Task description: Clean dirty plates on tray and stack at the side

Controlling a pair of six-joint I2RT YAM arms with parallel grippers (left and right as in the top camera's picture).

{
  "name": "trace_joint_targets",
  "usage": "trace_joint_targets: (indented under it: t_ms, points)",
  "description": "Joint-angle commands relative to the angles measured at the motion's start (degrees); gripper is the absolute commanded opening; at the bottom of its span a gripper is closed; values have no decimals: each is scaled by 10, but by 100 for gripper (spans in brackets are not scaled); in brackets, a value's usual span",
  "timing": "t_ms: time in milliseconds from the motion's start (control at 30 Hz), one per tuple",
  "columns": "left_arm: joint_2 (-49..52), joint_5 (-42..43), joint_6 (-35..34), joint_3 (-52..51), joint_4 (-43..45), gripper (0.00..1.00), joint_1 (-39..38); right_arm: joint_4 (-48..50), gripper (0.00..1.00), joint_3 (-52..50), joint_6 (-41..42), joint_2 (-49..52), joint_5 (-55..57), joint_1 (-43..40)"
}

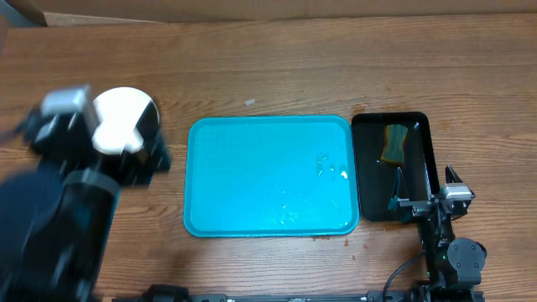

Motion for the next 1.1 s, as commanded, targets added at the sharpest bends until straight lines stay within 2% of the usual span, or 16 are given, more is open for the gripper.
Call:
trace_joint_targets:
  t_ms: [0,133,267,367,467,767,900,1067]
  points:
    - [-71,-9,35,-41,-26,100,16,3,100,-6,-2,-5,-1,3]
    - [-183,-19,35,-125,-24,100,17,3,100,-6,-2,-5,-1,3]
    - [-296,-19,20,-237,16,100,21,3,100,-6,-2,-5,-1,3]
    - [-367,-19,-9,-328,78,100,40,3,100,-6,-2,-5,-1,3]
    - [-427,-19,-30,-438,208,100,51,3,100,-6,-2,-5,-1,3]
    - [-479,-17,-76,-666,572,100,54,3,100,-6,-2,-5,-1,3]
    - [-480,-16,-112,-730,639,100,68,3,100,-6,-2,-5,-1,3]
    - [-480,2,-129,-774,647,100,83,3,100,-6,-2,-5,-1,3]
